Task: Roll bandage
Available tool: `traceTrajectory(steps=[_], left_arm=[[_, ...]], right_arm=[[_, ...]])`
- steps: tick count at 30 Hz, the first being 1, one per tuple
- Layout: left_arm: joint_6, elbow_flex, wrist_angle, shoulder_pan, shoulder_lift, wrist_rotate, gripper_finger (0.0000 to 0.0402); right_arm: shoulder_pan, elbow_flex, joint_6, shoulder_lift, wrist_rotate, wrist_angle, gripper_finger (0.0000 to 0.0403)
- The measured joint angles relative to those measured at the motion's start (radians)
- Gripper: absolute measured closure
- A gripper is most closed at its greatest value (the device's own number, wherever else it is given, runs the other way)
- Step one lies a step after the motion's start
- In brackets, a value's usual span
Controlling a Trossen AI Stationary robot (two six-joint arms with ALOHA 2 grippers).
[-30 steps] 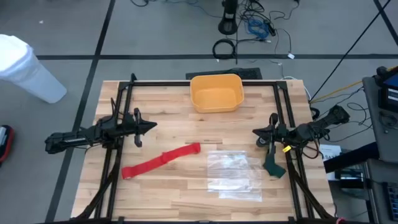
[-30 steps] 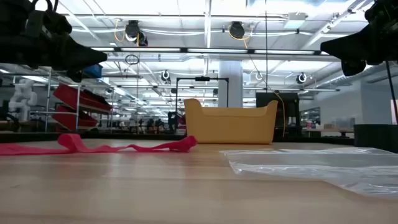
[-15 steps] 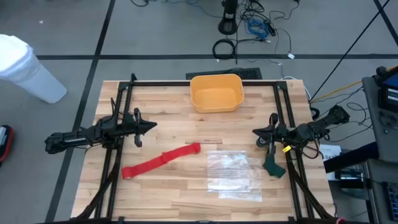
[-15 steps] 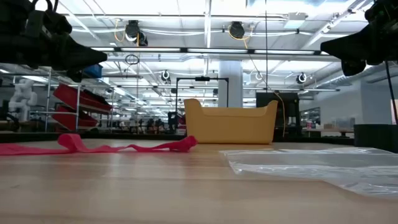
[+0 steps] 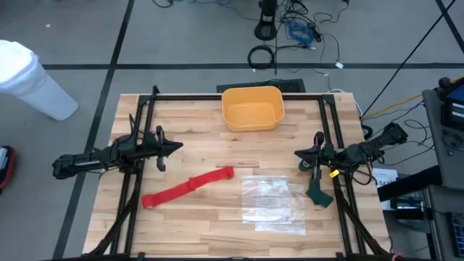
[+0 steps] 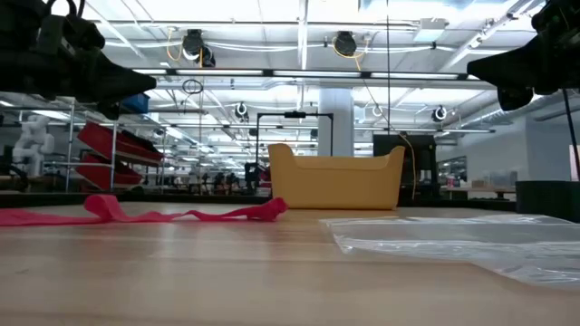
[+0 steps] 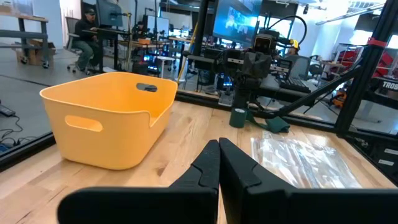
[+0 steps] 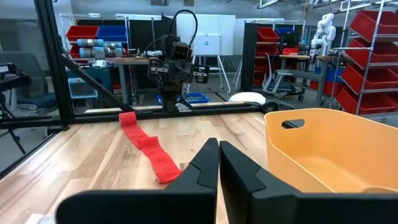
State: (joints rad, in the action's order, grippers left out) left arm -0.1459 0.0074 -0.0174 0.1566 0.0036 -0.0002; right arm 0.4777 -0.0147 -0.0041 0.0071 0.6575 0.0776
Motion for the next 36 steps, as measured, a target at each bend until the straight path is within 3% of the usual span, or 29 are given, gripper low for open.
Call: traceTrajectory(steps=[23,28,36], left_arm=[[0.000,0.000,0.000,0.000,0.000,0.000,0.0399],[0.076,0.000,0.000,0.000,0.000,-0.001,0.0399],[0.074,0.000,-0.002,0.000,0.000,-0.002,0.0399]], right_arm=[[0.000,0.000,0.000,0.000,0.000,0.000,0.0403],[0.000,0.000,0.000,0.000,0.000,0.000,0.0403],[0.000,0.000,0.000,0.000,0.000,0.019,0.0403]])
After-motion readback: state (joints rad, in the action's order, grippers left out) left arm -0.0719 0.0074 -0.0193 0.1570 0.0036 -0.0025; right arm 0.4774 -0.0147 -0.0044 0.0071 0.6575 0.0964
